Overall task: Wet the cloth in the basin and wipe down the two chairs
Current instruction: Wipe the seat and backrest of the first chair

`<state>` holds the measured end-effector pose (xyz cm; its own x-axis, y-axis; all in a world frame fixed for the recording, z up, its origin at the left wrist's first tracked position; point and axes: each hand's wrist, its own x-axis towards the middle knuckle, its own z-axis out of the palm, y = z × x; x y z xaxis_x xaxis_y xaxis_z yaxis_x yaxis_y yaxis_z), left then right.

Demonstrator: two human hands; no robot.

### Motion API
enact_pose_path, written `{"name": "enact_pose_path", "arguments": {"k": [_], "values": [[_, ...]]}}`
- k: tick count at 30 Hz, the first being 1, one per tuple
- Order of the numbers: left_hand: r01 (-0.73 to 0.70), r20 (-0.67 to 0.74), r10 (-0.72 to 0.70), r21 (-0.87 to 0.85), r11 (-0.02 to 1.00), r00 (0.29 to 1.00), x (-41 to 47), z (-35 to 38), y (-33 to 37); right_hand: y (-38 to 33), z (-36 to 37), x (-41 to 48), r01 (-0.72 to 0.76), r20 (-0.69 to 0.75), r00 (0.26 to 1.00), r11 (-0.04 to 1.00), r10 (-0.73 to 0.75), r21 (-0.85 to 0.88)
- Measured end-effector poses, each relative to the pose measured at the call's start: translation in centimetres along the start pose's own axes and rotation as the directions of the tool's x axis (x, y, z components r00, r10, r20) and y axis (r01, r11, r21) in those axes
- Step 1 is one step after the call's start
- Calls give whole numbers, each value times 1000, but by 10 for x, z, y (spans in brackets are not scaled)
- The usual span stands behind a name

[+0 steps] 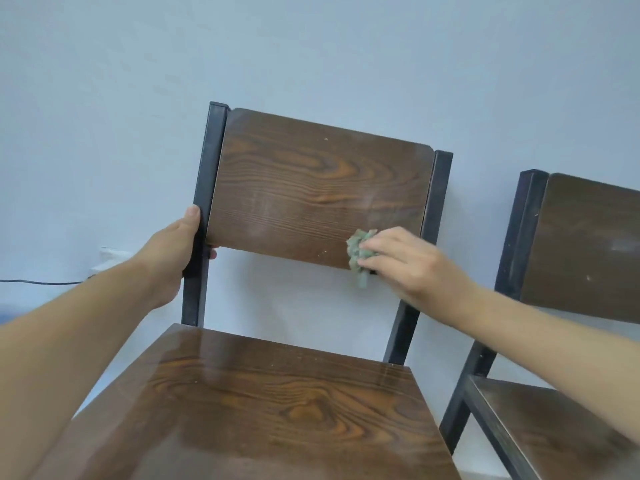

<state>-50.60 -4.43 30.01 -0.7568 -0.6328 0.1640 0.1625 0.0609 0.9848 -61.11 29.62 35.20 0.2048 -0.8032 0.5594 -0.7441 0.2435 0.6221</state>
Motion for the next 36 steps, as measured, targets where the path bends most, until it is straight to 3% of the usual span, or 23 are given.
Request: {"name": "enact_pose_path", "arguments": {"k": [1, 3, 4, 6, 8, 10, 12, 14, 16, 17, 18, 19, 21, 22, 24, 26, 27, 28, 29, 31, 33, 34, 36], "values": [[-9, 0, 9, -2, 1000, 1000, 0, 0, 0, 21, -10, 6, -111, -67, 992, 993, 109, -26], [-18, -17, 18, -11, 1000, 1000, 1, -2, 0, 55, -19, 37, -376, -251, 899, 926, 360, -18], [-16, -18, 16, -9, 1000, 1000, 2, -3, -1, 55, -16, 52, -438, -297, 857, 899, 422, 14], [-15, -20, 15, -8, 1000, 1000, 2, -3, -2, 23, 3, 65, -351, -310, 885, 935, 347, 44], [-13, -23, 12, -5, 1000, 1000, 1, -2, -2, -18, 20, 35, -62, -120, 990, 997, 68, 49], [-16, -17, 16, -10, 1000, 1000, 0, 0, -1, -24, 10, -2, 53, 53, 997, 998, -55, 47], [-17, -6, 17, -6, 1000, 1000, -2, 3, 1, 9, -6, -10, -98, -31, 995, 995, 97, -4], [-24, -26, 24, -23, 999, 999, -1, 1, 0, 46, -19, 13, -355, -213, 914, 935, 345, -8], [-11, -25, 10, -22, 1000, 1000, 1, -1, 0, 46, -10, 46, -467, -306, 835, 883, 457, 46], [-4, -19, 3, -14, 1000, 1000, 1, -1, 0, 28, 0, 55, -441, -309, 846, 896, 436, 56], [1, -13, -2, -6, 1000, 1000, 1, -1, -1, 6, 12, 54, -332, -255, 907, 941, 336, 61], [2, -3, -2, -2, 1000, 1000, 0, -1, -1, -16, 21, 44, -174, -149, 972, 983, 182, 59], [-5, 19, 5, -3, 1000, 1000, -1, -1, 0, -36, 18, 16, 16, 60, 998, 998, -20, 56], [-7, 26, 7, -5, 1000, 1000, -1, -1, 1, -25, 12, 9, 18, 55, 998, 999, -21, 45], [-16, 34, 16, -5, 1000, 999, 0, 0, 1, 16, -5, 19, -196, -138, 971, 981, 194, 3], [-28, 9, 29, -19, 999, 1000, 1, -2, 0, 52, -16, 48, -453, -334, 839, 891, 429, 8], [-28, -2, 28, -26, 999, 1000, 3, -3, -1, 54, -13, 60, -500, -351, 804, 865, 480, 40], [-25, -5, 24, -26, 999, 1000, 4, -3, -3, 44, -6, 66, -478, -347, 816, 877, 462, 44], [-18, 0, 18, -24, 1000, 1000, 4, -3, -3, 28, 3, 62, -379, -296, 879, 924, 373, 38], [-8, 19, 9, -21, 1000, 1000, 3, -3, -3, -1, 11, 26, -17, -71, 997, 1000, 18, 20], [-12, 20, 12, -8, 1000, 1000, 2, -2, -3, 8, -4, 1, 135, 85, 987, 991, -135, 0], [-19, 15, 19, 4, 1000, 1000, 1, -1, -1, 26, -12, 4, 95, 45, 995, 995, -93, -33], [-40, 3, 40, 3, 999, 999, 1, -3, 0, 68, -28, 33, -180, -143, 976, 980, 167, -85]]}}
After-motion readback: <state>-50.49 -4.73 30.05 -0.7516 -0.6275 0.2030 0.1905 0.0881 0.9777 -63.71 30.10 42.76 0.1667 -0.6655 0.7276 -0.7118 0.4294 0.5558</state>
